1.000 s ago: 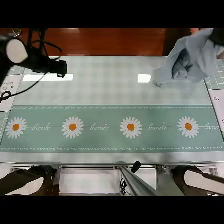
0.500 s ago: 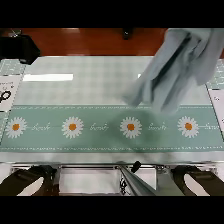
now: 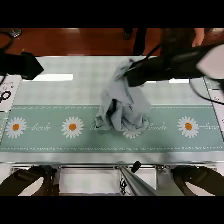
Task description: Fold the shirts.
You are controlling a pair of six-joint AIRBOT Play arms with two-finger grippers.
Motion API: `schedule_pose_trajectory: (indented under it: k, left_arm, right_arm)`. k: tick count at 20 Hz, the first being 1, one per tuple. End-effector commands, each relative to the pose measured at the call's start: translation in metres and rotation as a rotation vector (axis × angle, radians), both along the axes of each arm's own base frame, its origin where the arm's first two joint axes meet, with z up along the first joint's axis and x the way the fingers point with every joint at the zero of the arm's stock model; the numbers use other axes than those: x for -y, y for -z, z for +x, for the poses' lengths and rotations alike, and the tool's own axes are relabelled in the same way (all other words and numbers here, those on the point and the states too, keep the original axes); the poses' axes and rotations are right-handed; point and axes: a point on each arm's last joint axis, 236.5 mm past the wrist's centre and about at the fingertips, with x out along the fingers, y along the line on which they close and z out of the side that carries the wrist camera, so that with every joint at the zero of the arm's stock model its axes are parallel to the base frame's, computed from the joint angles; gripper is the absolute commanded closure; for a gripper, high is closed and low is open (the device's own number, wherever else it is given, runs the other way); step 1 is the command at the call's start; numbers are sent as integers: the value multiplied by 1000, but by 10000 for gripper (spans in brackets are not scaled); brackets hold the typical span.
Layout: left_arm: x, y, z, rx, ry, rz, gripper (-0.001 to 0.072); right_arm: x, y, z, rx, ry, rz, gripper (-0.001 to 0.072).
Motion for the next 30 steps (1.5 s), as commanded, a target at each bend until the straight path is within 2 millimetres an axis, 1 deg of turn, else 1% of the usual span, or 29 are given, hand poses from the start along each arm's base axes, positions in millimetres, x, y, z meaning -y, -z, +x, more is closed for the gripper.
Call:
schedule_pose_trajectory:
  k: [1, 2, 3, 4, 5, 6, 7, 8, 9, 11, 12, 13, 14, 15, 16, 17, 18, 19, 20, 22, 24, 26, 28, 30]
  left_arm:
    - [5, 55, -9, -135, 10, 7, -13]
    - [10, 75, -12, -175, 20, -6, -13]
    - [19, 94, -15, -211, 32, -34, -13]
    - [30, 113, -20, -249, 46, -79, -13]
    - [44, 128, -25, -282, 58, -134, -13]
    - [58, 143, -31, -319, 66, -200, -13]
    - [73, 156, -38, -357, 74, -262, -13]
    - [82, 168, -44, -384, 80, -292, -13]
    - [90, 180, -49, -407, 91, -297, -13]
    - [103, 203, -59, -437, 120, -280, -13]
    - [113, 213, -64, -455, 139, -281, -13]
    - [128, 223, -72, -483, 160, -300, -13]
    - [141, 235, -81, -512, 186, -305, -13]
    - [150, 248, -88, -528, 219, -287, -13]
    - [156, 258, -90, -525, 225, -283, -11]
    - [160, 262, -90, -525, 219, -296, 20]
    - [163, 262, -89, -534, 198, -330, 51]
    - [163, 262, -89, -551, 171, -364, 48]
    - [160, 262, -90, -574, 144, -398, 48]
    - [158, 267, -93, -610, 119, -490, 47]
    - [154, 275, -97, -632, 95, -591, 47]
    - [142, 289, -96, -629, 36, -646, 50]
    - [136, 299, -95, -613, 10, -647, 50]
    - [137, 303, -88, -596, -10, -651, 50]
  right_arm:
    - [-10, 96, 17, -85, -22, -221, 690]
    - [-3, 119, 26, -96, -20, -290, 690]
    - [3, 136, 32, -102, -19, -347, 690]
    - [8, 149, 37, -106, -19, -391, 672]
    - [12, 155, 40, -103, -18, -418, 526]
    - [17, 155, 40, -102, -19, -440, 266]
    - [25, 151, 41, -96, -4, -468, 142]
    - [34, 144, 40, -86, 3, -494, 139]
    - [43, 132, 39, -65, 12, -514, 139]
    - [66, 97, 35, -6, 43, -542, 138]
    - [79, 80, 30, 3, 61, -538, 137]
    - [97, 67, 26, -2, 93, -537, 138]
    - [121, 56, 23, -17, 139, -538, 138]
    - [144, 49, 20, -38, 186, -539, 138]
    - [168, 43, 17, -66, 230, -538, 138]
    - [190, 39, 14, -93, 272, -531, 138]
    - [207, 38, 11, -119, 306, -516, 138]
    - [222, 37, 10, -144, 334, -493, 138]
    - [231, 38, 8, -170, 355, -466, 138]
    - [240, 40, 9, -205, 380, -392, 138]
    - [243, 39, 10, -219, 392, -339, 138]
    - [244, 39, 11, -219, 386, -332, 138]
    - [243, 39, 12, -211, 381, -331, 138]
    - [242, 38, 13, -208, 379, -325, 138]
